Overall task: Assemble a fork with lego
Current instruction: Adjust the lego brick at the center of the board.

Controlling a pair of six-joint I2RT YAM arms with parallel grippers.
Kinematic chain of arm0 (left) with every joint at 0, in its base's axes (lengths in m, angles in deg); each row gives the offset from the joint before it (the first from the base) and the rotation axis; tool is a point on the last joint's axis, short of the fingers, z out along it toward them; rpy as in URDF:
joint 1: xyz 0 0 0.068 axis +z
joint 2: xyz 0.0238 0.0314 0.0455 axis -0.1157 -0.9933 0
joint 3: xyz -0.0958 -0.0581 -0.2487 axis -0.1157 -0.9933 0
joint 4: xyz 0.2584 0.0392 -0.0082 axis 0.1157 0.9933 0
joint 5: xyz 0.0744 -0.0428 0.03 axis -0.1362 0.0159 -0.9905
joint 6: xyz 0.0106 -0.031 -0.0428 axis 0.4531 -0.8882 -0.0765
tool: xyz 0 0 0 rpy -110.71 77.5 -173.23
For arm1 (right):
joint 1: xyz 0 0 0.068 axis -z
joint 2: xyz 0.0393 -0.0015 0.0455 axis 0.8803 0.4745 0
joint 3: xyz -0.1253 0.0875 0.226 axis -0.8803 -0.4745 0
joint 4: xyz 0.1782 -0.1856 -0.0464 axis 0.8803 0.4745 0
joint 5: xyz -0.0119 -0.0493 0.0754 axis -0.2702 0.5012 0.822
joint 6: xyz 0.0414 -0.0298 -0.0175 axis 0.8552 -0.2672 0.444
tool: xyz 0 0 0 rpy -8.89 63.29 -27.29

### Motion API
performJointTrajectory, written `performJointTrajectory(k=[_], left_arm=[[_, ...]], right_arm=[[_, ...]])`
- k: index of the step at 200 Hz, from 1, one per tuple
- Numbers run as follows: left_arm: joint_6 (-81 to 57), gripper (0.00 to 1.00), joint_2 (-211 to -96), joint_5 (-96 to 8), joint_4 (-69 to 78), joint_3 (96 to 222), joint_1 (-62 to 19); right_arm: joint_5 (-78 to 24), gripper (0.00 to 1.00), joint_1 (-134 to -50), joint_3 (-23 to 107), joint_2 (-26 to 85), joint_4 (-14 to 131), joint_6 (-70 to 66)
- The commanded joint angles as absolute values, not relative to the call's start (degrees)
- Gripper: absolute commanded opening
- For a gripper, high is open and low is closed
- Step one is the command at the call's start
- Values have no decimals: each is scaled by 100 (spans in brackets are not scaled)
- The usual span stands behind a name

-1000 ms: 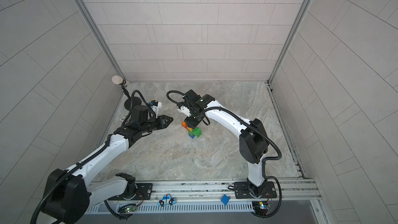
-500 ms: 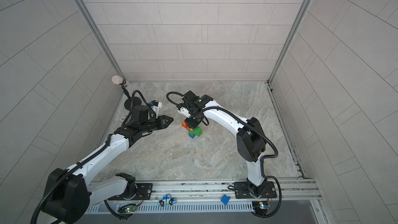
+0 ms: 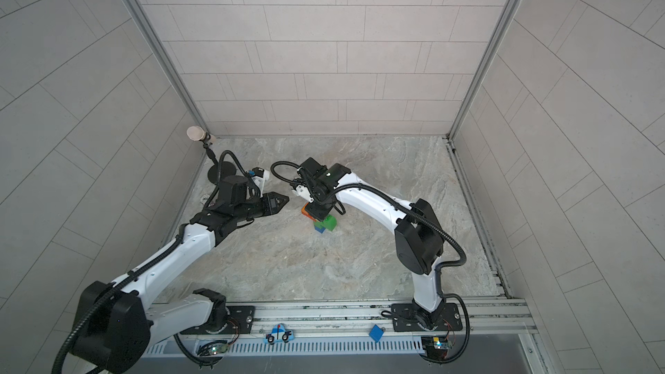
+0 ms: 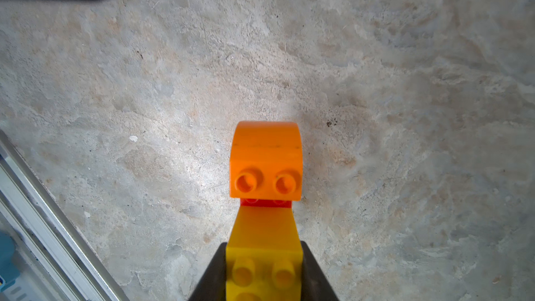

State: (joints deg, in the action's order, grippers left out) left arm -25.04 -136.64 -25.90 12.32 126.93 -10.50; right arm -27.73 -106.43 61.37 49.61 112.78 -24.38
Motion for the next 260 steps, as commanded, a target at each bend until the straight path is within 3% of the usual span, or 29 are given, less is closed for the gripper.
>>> performJointTrajectory(k=[1, 75, 117, 162, 199, 223, 246, 260], left_arm=[[-2481, 30, -13595, -2604, 1192, 12684, -1010], [-2477, 29, -13564, -2650, 1244, 12683, -988], [-2472, 31, -13340, -2834, 1304, 12709, -972], [-2419, 47, -12781, -3532, 1609, 12648, -896], [-2458, 61, -12710, -3054, 1450, 12423, -891], [-2561, 73, -12524, -2716, 1059, 12041, -1106], [-2343, 77, -12171, -3482, 1118, 11721, -1684], [-2265, 86, -11921, -3768, 871, 11436, -1940]], right_arm=[[-2988, 0, -10764, 5594, 5189, 11562, -2515], [-3018, 0, -10848, 5390, 5327, 11602, -2474], [-2372, 0, -10562, 5894, 4313, 11036, -2209], [-448, 0, -9759, 5933, 4077, 11240, -2294], [1220, 0, -9084, 5530, 4393, 11111, -2299], [1156, 0, -8985, 5233, 4381, 10391, -1628], [1210, 0, -8794, 4652, 4196, 9280, -817], [1407, 0, -8778, 4722, 4362, 9581, -1152]])
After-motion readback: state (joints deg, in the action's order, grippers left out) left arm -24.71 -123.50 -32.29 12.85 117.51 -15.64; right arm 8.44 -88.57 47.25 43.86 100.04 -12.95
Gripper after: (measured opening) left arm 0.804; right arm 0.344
